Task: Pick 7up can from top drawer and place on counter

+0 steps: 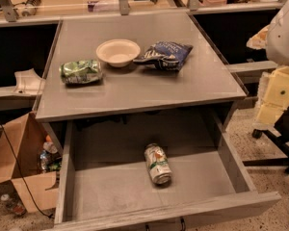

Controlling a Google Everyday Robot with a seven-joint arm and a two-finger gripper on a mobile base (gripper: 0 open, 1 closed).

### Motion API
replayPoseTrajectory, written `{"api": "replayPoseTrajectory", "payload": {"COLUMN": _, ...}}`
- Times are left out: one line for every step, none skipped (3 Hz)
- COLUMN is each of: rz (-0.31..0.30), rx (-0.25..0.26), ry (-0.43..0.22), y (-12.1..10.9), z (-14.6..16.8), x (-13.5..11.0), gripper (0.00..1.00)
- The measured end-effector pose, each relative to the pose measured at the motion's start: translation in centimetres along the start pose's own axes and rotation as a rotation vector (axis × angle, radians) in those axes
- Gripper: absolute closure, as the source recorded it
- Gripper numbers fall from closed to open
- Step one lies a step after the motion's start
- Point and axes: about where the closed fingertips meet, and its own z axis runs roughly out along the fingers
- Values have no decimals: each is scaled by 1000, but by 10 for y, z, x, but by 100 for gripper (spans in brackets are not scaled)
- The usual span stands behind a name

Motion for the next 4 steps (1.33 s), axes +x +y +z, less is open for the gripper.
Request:
{"api": "replayPoseTrajectory", "payload": {"rz": -3, "rx": 0, "ry": -5, "y": 1, "z": -2, "x": -1, "gripper": 0}}
{"api": "replayPoseTrajectory", "payload": {"rz": -16, "rx": -4, "ry": -11, "y": -4, "z": -3, "x": -4, "gripper": 0}}
{"api": "replayPoseTrajectory", "payload": {"rz": -14, "rx": -9, "ry": -18, "y": -5, "z": -3, "x": -6, "gripper": 0}}
{"api": "replayPoseTrajectory", "payload": {"rz": -12, "rx": -45, "ry": -41, "y": 7, "z": 4, "x": -13, "gripper": 0}}
